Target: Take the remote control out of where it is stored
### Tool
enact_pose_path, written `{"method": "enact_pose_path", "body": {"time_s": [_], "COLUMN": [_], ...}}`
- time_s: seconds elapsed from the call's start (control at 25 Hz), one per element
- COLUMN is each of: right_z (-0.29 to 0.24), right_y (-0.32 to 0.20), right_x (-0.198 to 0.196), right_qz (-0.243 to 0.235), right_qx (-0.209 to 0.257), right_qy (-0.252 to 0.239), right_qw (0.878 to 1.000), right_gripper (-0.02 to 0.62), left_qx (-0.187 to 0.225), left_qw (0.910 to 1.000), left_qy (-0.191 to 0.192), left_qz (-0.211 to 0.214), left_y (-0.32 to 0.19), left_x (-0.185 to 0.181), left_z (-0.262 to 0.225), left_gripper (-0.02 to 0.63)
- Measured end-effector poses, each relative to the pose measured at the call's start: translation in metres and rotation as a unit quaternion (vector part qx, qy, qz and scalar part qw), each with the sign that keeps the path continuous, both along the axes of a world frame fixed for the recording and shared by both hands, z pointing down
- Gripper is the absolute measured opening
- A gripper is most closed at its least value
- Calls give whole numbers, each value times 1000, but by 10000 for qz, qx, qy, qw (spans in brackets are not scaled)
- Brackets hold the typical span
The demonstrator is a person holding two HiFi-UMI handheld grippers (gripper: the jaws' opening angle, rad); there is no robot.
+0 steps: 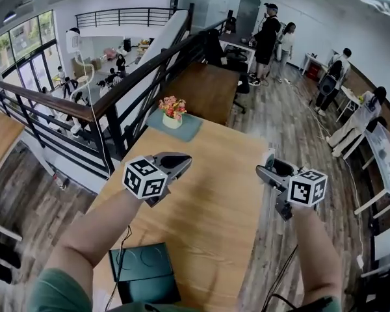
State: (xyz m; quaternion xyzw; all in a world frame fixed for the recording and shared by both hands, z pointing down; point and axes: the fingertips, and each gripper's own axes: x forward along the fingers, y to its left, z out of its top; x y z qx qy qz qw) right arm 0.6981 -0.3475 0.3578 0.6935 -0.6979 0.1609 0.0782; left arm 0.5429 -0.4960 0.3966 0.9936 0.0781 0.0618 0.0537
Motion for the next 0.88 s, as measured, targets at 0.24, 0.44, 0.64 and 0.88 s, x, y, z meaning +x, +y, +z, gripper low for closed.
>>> {"method": "enact_pose_path", "body": {"time_s": [0.24,0.44,0.64,0.88], "right_z": [69,131,197,283], "right_y": [-66,-104,-145,-170], "right_x": [70,123,170,208], "right_qz": [-68,-21,105,288], "right_qx": [-459,-799,-1107,-1509], "right_qy": [-165,-266,-412,-414], "right_qw": [9988,9964,9929,9873], "right_gripper": [289,289,290,290], "left_qx": [-122,-337,-524,-663], "left_qw": [9986,9976,9942,9924], "left_qy": [-438,-502,-814,-957], "left_qz": [-260,-340,-474,-409], "left_y": [-45,-70,-112,-135], "left_x": [59,100,124,149], "left_z": [61,111,173,240], "left_gripper": [5,5,5,5]}}
